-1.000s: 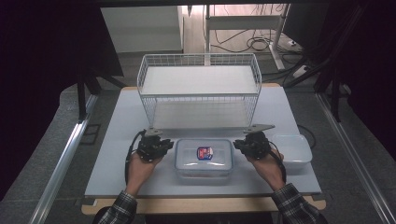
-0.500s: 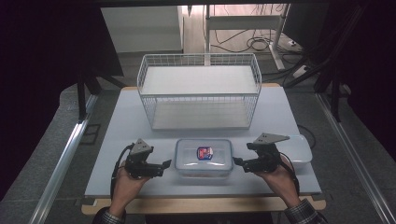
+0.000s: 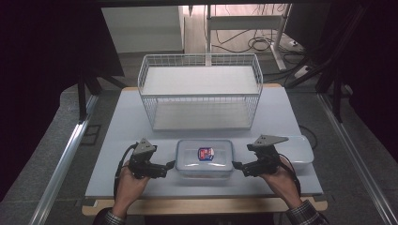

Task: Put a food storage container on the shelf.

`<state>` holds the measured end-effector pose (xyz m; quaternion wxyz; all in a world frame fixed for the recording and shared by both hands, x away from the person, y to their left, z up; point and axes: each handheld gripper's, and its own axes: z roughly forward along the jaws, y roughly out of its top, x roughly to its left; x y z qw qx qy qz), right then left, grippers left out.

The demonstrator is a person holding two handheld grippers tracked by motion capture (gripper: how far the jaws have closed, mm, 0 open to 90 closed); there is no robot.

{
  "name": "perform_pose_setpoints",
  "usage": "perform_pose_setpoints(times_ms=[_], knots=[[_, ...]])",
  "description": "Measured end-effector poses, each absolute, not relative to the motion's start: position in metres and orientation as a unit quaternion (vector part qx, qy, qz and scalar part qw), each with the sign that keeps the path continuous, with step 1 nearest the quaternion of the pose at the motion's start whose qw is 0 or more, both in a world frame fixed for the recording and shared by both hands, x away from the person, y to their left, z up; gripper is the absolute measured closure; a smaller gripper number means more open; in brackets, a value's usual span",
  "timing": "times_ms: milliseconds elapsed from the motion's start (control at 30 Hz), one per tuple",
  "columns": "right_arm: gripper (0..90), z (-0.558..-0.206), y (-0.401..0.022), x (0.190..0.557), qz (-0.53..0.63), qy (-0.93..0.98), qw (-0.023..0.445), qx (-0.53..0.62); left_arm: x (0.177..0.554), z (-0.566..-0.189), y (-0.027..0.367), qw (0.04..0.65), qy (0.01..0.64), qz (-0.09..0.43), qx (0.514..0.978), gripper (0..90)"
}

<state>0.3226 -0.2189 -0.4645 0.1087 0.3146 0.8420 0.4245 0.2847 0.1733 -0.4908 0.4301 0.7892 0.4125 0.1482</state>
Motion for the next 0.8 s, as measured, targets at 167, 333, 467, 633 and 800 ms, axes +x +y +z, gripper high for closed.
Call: perform_pose_setpoints(times_ms=[167,333,467,633,800], knots=[[1.1,-0.462,-0.214,0.321,0.415,0.844,0.108,0.321,0.286,-0.487,0.165,0.421,0.396,0.137,0.804,3.6],[2.7,-0.461,-0.212,0.322,0.409,0.835,0.113,0.349,0.292,-0.485,0.157,0.419,0.392,0.128,0.809,6.2],[5.9,-0.458,-0.211,0.326,0.405,0.837,0.104,0.352,0.298,-0.483,0.154,0.43,0.393,0.112,0.805,7.2],[9.5,-0.463,-0.207,0.333,0.402,0.842,0.087,0.35,0.305,-0.485,0.148,0.433,0.395,0.094,0.804,7.6],[9.9,-0.47,-0.2,0.34,0.394,0.847,0.068,0.35,0.315,-0.489,0.141,0.433,0.397,0.07,0.806,7.8]])
